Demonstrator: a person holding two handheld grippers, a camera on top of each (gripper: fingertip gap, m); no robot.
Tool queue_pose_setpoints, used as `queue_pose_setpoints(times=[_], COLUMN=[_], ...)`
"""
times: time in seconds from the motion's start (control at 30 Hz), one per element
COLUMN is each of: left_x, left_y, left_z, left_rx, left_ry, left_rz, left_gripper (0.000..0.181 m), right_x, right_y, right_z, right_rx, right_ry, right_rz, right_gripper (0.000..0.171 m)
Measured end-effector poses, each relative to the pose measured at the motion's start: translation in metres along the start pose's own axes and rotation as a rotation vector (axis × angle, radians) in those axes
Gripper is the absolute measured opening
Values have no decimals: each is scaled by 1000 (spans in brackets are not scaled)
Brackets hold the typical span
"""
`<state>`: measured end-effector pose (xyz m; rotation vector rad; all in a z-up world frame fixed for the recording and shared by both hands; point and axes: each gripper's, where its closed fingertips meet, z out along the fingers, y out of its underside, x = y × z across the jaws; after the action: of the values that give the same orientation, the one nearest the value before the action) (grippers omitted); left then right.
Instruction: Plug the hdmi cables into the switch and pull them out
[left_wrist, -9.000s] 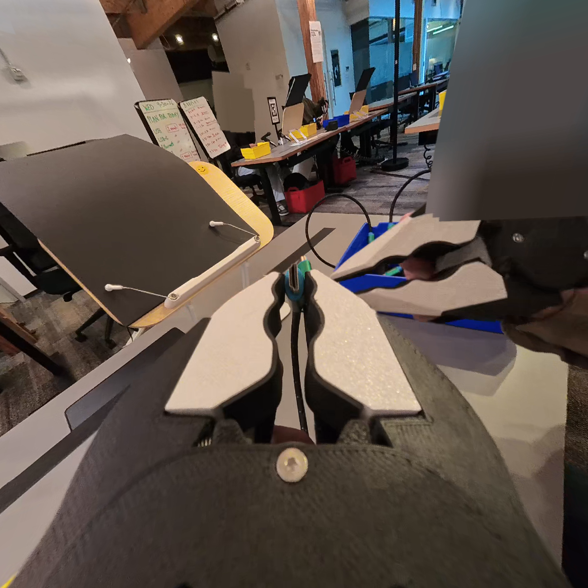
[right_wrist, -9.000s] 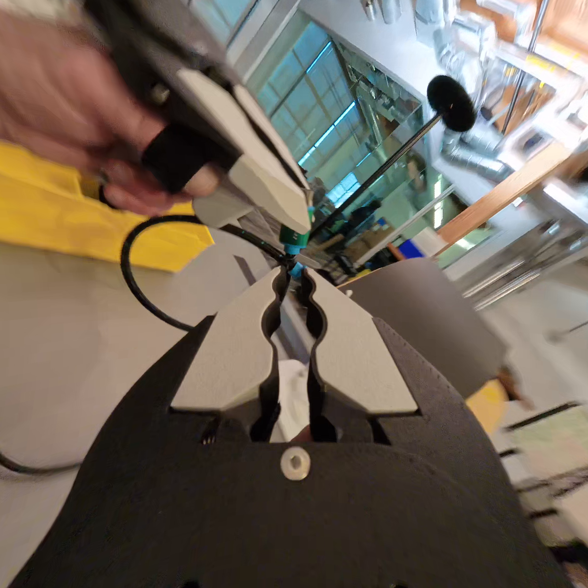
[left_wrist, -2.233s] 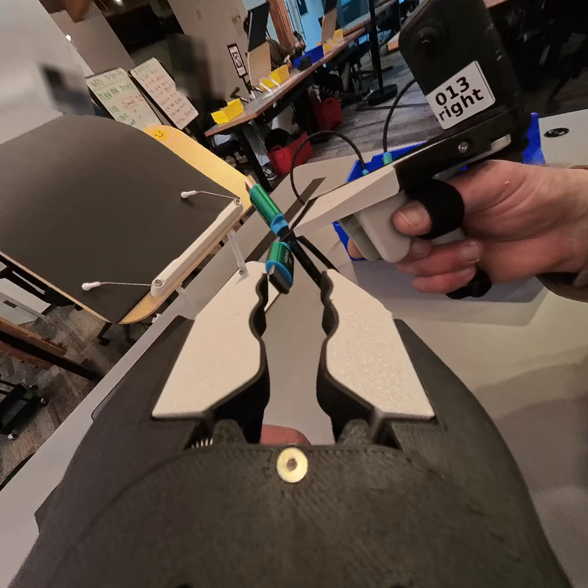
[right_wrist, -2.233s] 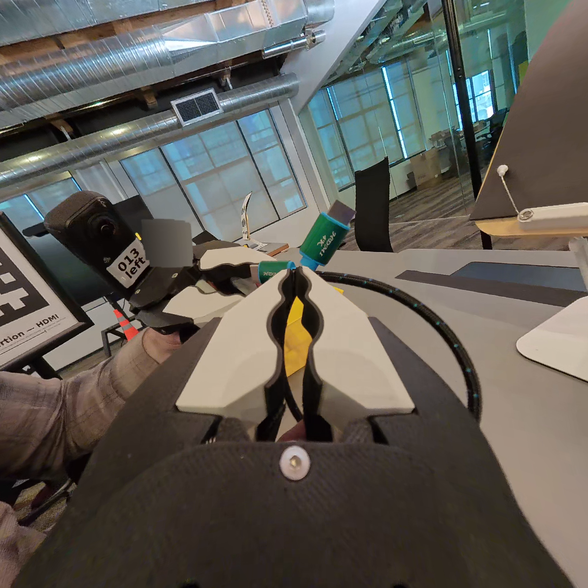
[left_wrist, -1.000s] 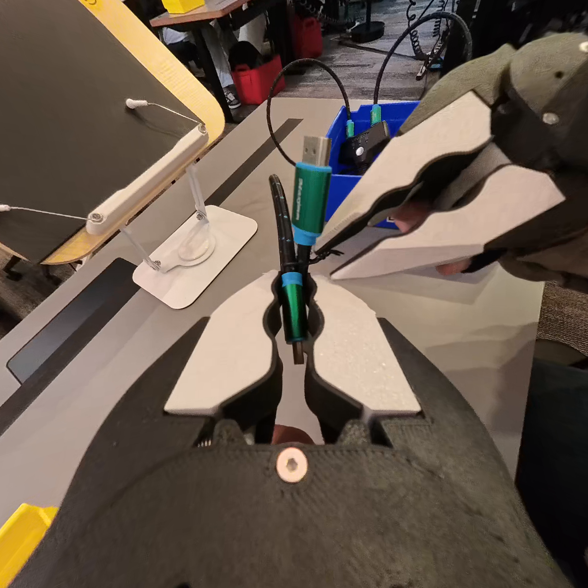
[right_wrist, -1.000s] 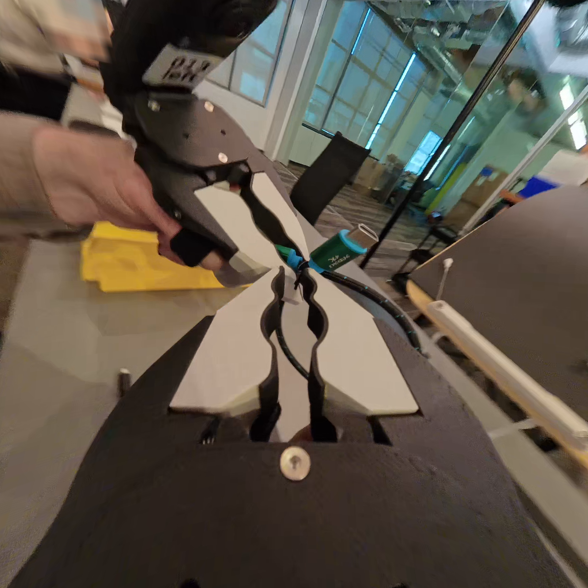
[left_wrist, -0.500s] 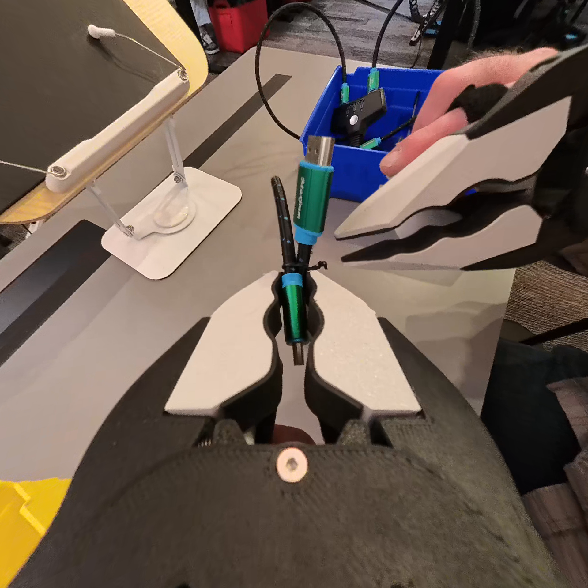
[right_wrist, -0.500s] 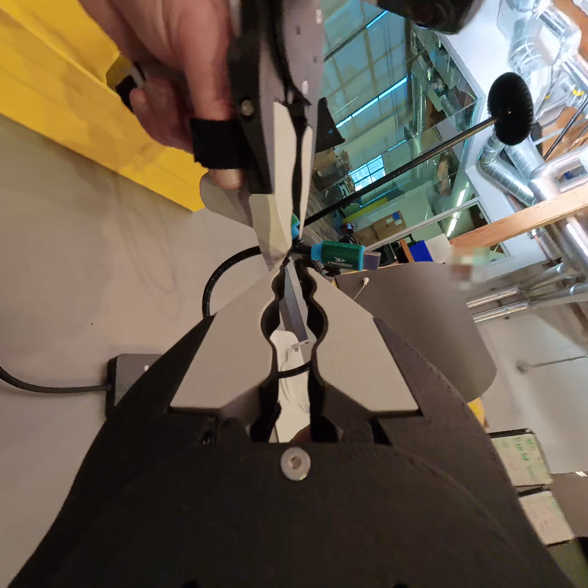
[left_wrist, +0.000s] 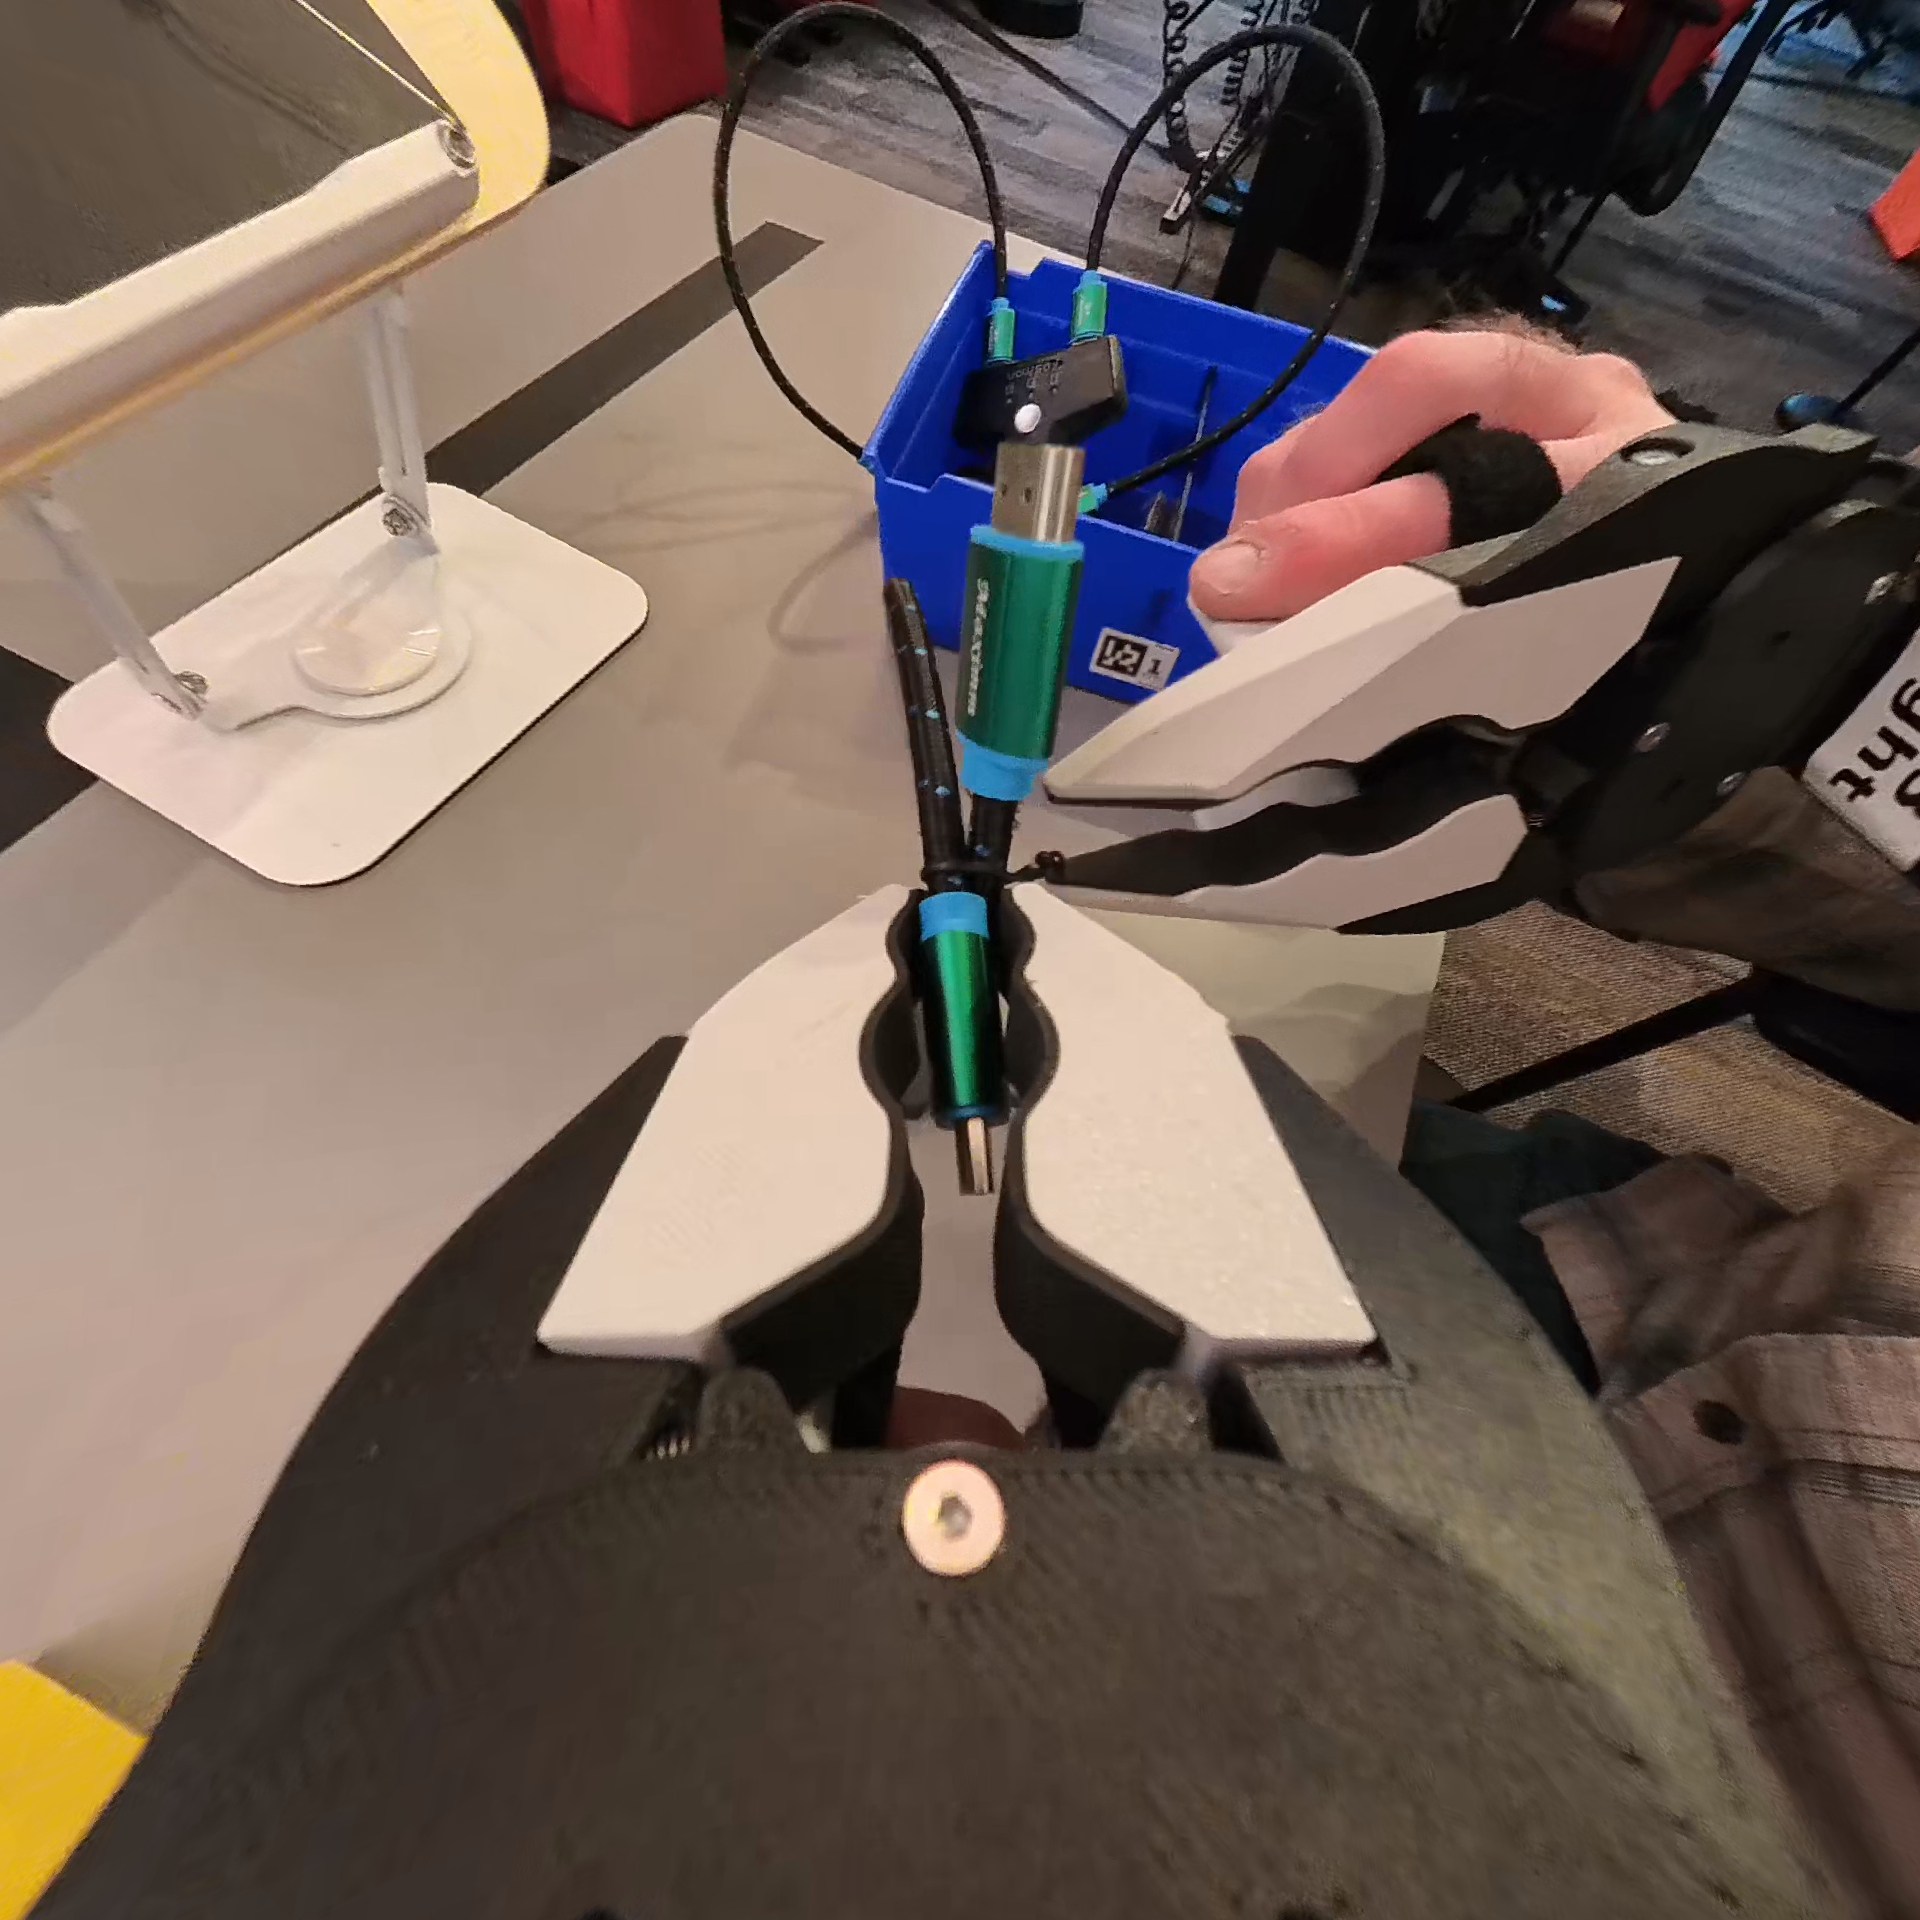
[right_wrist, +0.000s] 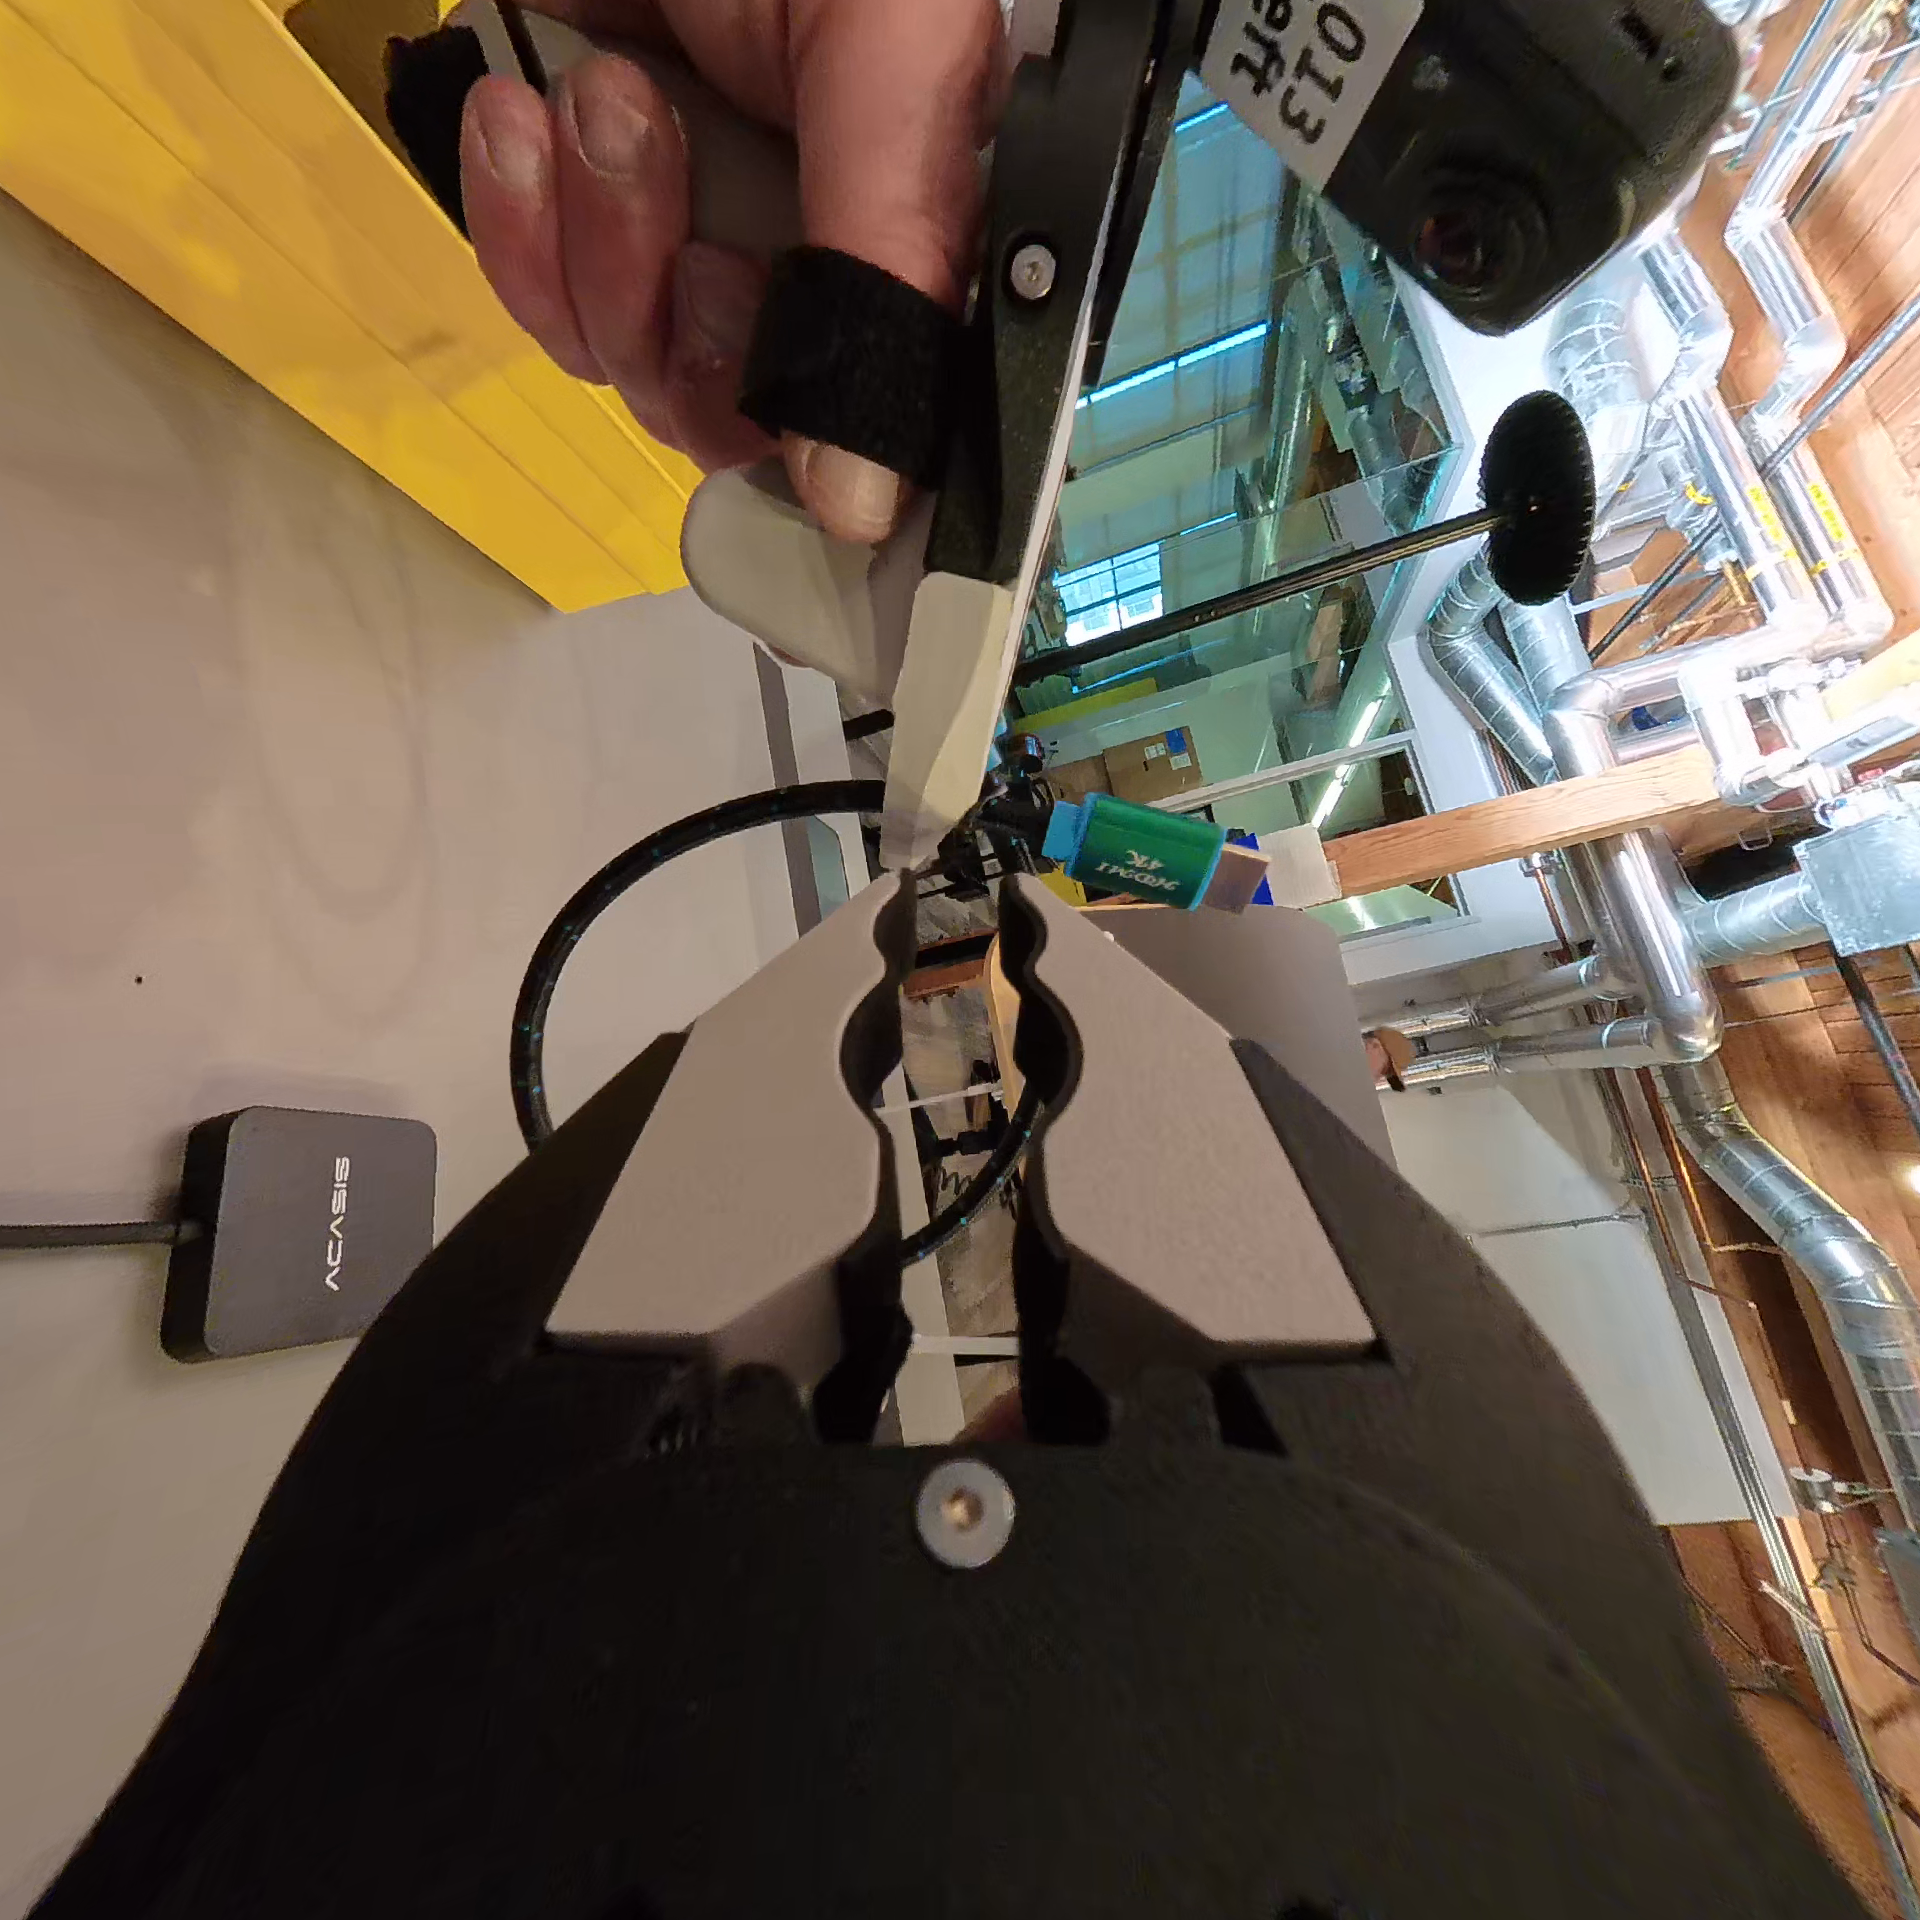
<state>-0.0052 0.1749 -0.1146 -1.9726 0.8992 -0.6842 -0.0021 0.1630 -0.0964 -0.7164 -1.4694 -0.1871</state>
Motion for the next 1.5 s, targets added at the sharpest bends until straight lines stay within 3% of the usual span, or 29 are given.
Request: queue_pose_setpoints(times=[0.47, 0.73, 0.9, 1.3, 1.5], left_x=[5, 5, 3, -7, -8], left_y=[-3, -8, -14, -34, -46], left_z=[0, -2, -3, -11, -17], left_rx=[16, 44, 66, 151, 248], left_ry=[35, 4, -51, -290, -376], left_rz=[-16, 17, 66, 296, 417], left_gripper=[11, 11, 10, 10, 10], right_x=[6, 9, 17, 32, 41], right_y=[-1, -2, -3, -12, -22], right_z=[-1, -2, -4, -4, -6], right_rx=[29, 82, 163, 526, 699], right_ry=[-1, -74, -156, -497, -591], right_rz=[72, 299, 609, 1645, 1904], right_gripper=[0, 0, 0, 0, 0])
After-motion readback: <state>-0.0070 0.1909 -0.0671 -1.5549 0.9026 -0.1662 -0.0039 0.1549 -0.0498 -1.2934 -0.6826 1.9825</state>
